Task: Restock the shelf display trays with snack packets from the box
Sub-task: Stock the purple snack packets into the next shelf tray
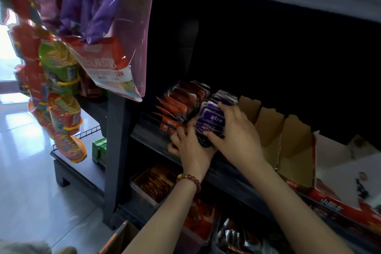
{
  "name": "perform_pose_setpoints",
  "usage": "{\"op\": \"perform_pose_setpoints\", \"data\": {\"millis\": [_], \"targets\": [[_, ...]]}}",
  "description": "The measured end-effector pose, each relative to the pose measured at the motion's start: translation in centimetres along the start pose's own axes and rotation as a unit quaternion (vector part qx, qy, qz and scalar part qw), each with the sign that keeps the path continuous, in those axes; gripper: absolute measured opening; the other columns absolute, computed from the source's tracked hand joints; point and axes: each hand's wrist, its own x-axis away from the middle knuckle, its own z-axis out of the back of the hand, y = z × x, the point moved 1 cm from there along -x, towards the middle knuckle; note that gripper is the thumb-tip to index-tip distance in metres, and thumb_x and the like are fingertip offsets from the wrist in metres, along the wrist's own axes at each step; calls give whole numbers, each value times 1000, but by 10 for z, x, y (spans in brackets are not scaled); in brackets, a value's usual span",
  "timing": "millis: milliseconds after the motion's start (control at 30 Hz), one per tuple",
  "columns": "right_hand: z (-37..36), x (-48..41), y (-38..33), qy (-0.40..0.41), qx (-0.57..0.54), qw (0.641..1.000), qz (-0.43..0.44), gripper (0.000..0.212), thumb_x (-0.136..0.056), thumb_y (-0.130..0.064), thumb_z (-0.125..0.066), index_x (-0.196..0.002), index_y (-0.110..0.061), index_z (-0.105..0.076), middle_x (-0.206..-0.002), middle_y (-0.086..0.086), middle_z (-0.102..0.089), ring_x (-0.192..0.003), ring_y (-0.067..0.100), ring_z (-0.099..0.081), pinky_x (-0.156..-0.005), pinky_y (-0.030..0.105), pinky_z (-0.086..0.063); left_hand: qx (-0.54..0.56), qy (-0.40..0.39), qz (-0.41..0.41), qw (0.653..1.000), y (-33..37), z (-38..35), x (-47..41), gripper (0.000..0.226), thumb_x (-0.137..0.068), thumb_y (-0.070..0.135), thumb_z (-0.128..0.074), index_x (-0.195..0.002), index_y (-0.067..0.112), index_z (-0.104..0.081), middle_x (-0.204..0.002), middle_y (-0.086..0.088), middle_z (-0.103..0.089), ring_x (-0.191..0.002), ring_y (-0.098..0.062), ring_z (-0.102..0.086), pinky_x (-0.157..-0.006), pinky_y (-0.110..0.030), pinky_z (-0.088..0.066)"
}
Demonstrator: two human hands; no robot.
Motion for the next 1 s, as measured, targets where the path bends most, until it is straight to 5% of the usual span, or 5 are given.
{"op": "perform_pose_setpoints", "data": {"millis": [233,400,567,1000], "targets": [[-6,15,-18,90,-3,996,14,69,-82,-41,-65,-138,-8,-42,-134,10,-49,-126,25,-46,-102,38,-40,-39,0,11,999,3,3,1,60,-87,27,-54,-142,26,-30,-144,-4,-30,-132,-25,-19,-108,-44,-11],[5,11,-17,150,-63,987,8,31,-97,-24,-41,-122,-14,-57,-115,2,-58,-101,18,-56,-81,34,-49,-23,-4,4,1000,2,3,1,77,-74,44,-67,-140,26,-32,-140,-5,-34,-131,-25,-21,-106,-44,-11],[12,-3,-9,119,-147,982,-27,20,-97,-17,-51,-113,-14,-64,-110,-3,-56,-90,8,-57,-65,16,-46,-27,15,-13,999,-6,-3,0,93,-63,54,-77,-140,28,-33,-138,-4,-36,-130,-24,-21,-101,-44,-13],[26,-23,8,22,-130,987,-90,4,-90,-26,-63,-89,-23,-66,-87,-14,-52,-80,6,-53,-67,28,-51,-19,22,-25,999,-7,-4,0,92,-63,49,-79,-140,30,-34,-137,-3,-37,-130,-24,-21,-103,-47,-14]]}}
